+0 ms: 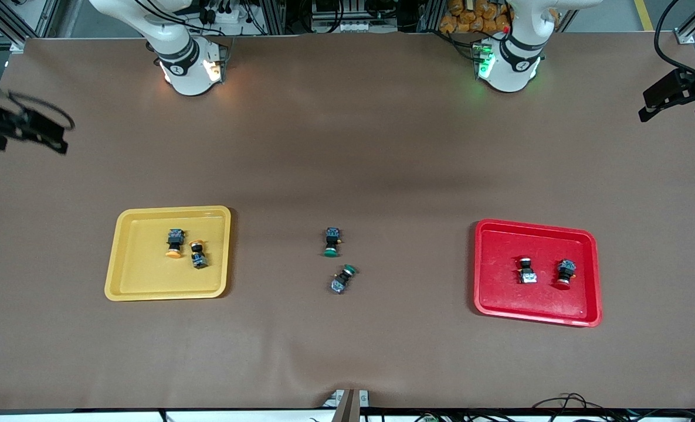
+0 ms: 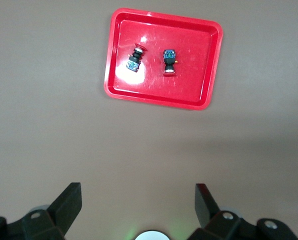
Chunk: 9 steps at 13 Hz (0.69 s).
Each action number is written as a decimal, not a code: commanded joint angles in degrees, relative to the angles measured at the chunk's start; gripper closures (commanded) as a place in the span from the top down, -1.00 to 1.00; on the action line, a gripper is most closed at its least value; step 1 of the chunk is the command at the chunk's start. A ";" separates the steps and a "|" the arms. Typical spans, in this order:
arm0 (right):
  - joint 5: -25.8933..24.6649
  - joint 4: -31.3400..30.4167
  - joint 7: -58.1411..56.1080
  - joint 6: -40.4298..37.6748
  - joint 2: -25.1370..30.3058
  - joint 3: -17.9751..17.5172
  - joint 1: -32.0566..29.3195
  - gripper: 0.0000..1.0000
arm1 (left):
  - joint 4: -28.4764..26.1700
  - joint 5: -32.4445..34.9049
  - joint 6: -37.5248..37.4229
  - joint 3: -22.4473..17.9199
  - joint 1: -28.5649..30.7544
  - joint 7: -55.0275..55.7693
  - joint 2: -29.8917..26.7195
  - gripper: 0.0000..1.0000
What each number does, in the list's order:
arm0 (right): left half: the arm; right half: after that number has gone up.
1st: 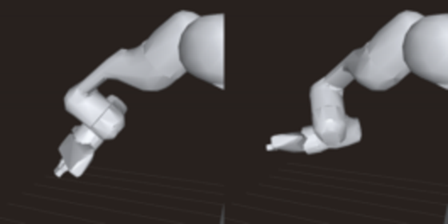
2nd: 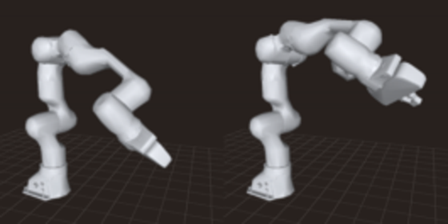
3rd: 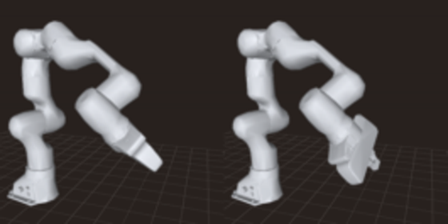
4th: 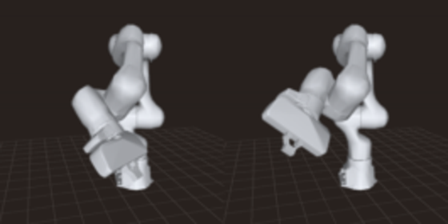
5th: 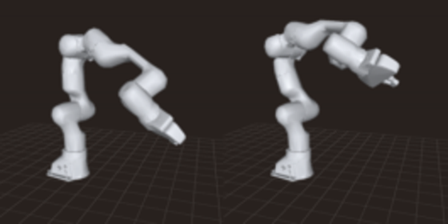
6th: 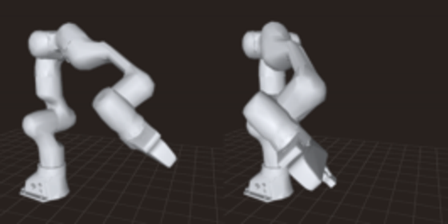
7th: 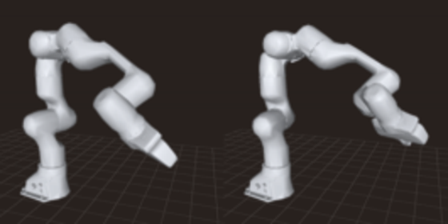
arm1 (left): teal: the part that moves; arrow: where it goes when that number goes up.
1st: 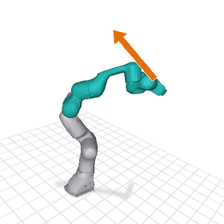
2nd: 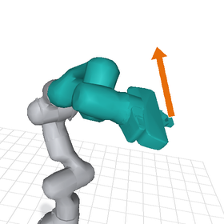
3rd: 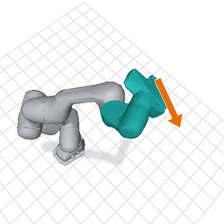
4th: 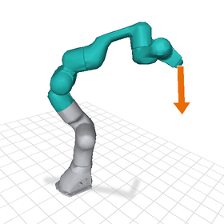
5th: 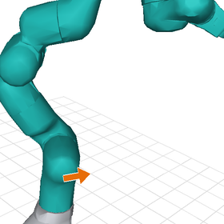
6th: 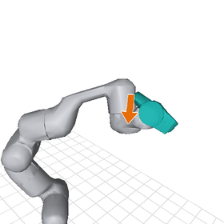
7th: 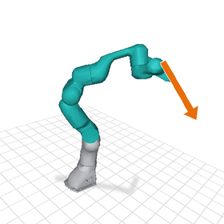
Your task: Place red and yellow buttons in trays
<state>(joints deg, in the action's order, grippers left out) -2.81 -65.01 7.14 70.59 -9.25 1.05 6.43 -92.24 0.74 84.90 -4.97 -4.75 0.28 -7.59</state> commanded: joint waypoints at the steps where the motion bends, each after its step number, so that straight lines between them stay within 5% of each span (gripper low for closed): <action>1: -1.50 -17.91 -0.11 9.79 10.10 -0.26 0.08 1.00 | 1.27 -0.92 0.53 -0.39 -0.08 -0.54 1.34 1.00; 3: -0.97 -23.13 -0.37 12.55 13.29 -0.08 -0.10 1.00 | 1.45 -0.83 0.45 -0.39 -0.17 -0.72 1.26 1.00; 9: -0.89 -21.30 -1.77 14.13 12.24 0.09 -2.03 1.00 | 3.29 -2.15 0.45 -0.30 -0.26 0.33 1.43 1.00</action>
<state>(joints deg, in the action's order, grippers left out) -2.88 -85.59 6.71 84.29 1.55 1.75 5.35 -91.14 -0.60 85.52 -5.01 -4.78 0.28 -6.62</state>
